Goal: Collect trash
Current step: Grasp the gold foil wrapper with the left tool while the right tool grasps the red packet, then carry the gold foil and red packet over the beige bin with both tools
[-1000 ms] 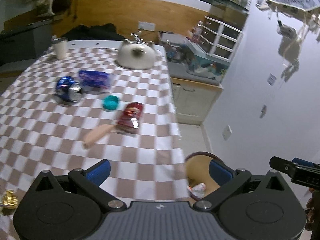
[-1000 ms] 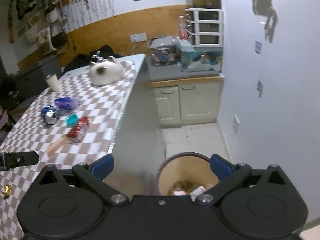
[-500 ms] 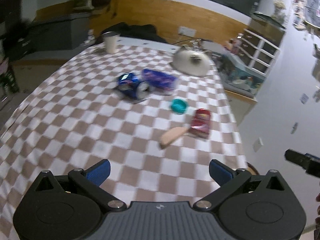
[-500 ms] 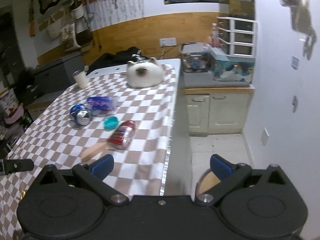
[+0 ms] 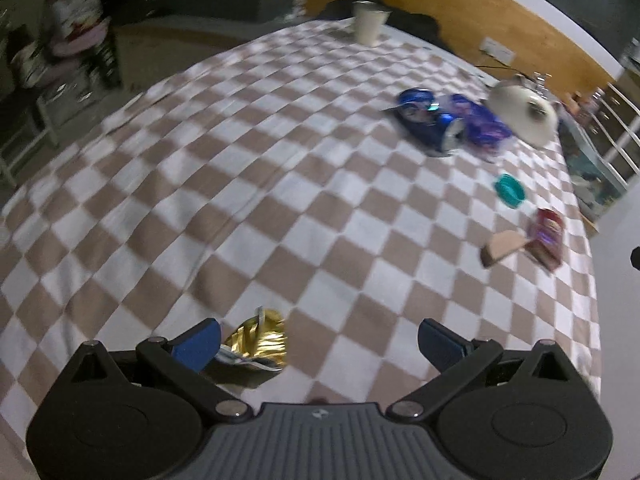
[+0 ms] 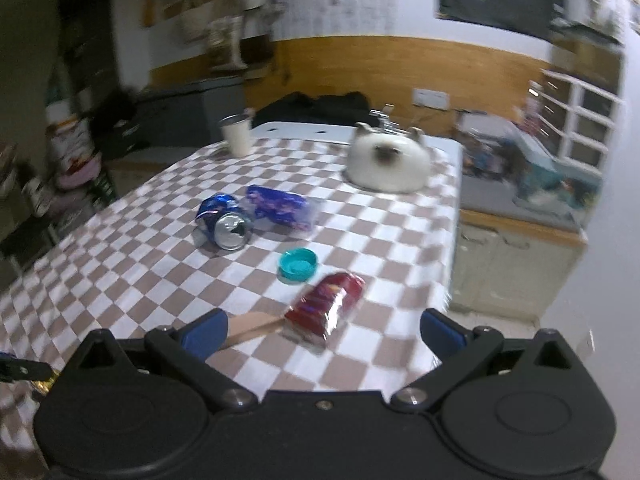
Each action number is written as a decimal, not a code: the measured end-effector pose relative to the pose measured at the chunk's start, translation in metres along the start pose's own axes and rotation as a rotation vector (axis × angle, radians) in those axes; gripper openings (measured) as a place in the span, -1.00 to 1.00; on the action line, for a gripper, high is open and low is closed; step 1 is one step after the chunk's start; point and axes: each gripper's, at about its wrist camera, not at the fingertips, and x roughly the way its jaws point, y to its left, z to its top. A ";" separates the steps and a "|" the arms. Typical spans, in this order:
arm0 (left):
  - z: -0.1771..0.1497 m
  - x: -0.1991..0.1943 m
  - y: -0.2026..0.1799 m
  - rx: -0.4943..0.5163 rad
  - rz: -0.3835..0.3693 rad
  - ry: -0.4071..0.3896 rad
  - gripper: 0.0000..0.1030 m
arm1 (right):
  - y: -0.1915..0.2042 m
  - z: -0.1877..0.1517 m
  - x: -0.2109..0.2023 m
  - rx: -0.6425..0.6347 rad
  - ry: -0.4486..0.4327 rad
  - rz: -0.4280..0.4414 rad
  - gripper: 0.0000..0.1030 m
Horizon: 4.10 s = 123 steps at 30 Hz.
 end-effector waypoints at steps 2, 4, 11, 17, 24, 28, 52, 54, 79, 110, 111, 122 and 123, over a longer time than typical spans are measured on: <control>-0.003 0.004 0.006 -0.011 0.003 -0.003 1.00 | 0.002 0.008 0.020 -0.080 0.014 0.021 1.00; -0.004 0.008 0.009 -0.021 0.021 -0.002 1.00 | 0.002 0.015 0.040 -0.134 0.032 0.033 1.00; -0.014 0.019 0.026 -0.130 0.043 0.040 1.00 | -0.016 0.042 0.108 -0.170 0.089 0.105 1.00; -0.022 0.019 0.042 -0.252 0.023 0.032 1.00 | -0.029 0.056 0.159 -0.094 0.130 0.152 1.00; -0.021 0.017 0.046 -0.328 -0.086 -0.002 1.00 | -0.031 0.047 0.196 -0.039 0.204 0.214 1.00; -0.019 0.024 0.038 -0.284 -0.069 0.016 0.91 | -0.029 0.037 0.203 -0.041 0.298 0.303 1.00; -0.013 0.033 0.017 -0.001 0.068 -0.004 -0.32 | 0.029 -0.016 0.117 -0.002 0.331 0.183 1.00; -0.013 0.033 0.016 0.013 0.063 0.000 -0.35 | 0.035 -0.014 0.128 0.000 0.346 0.142 1.00; -0.011 0.016 -0.005 0.086 -0.047 -0.043 -0.46 | 0.042 -0.049 0.059 0.050 0.352 0.070 0.69; -0.014 -0.030 -0.119 0.301 -0.175 -0.127 -0.46 | 0.004 -0.051 -0.043 0.159 0.174 0.004 0.69; -0.014 -0.031 -0.125 0.302 -0.174 -0.128 -0.46 | -0.001 -0.051 -0.045 0.163 0.170 -0.002 0.69; -0.025 -0.029 -0.198 0.334 -0.187 -0.120 -0.46 | -0.071 -0.051 -0.058 0.199 0.157 -0.035 0.69; -0.027 -0.028 -0.205 0.338 -0.189 -0.119 -0.46 | -0.078 -0.052 -0.059 0.201 0.158 -0.037 0.69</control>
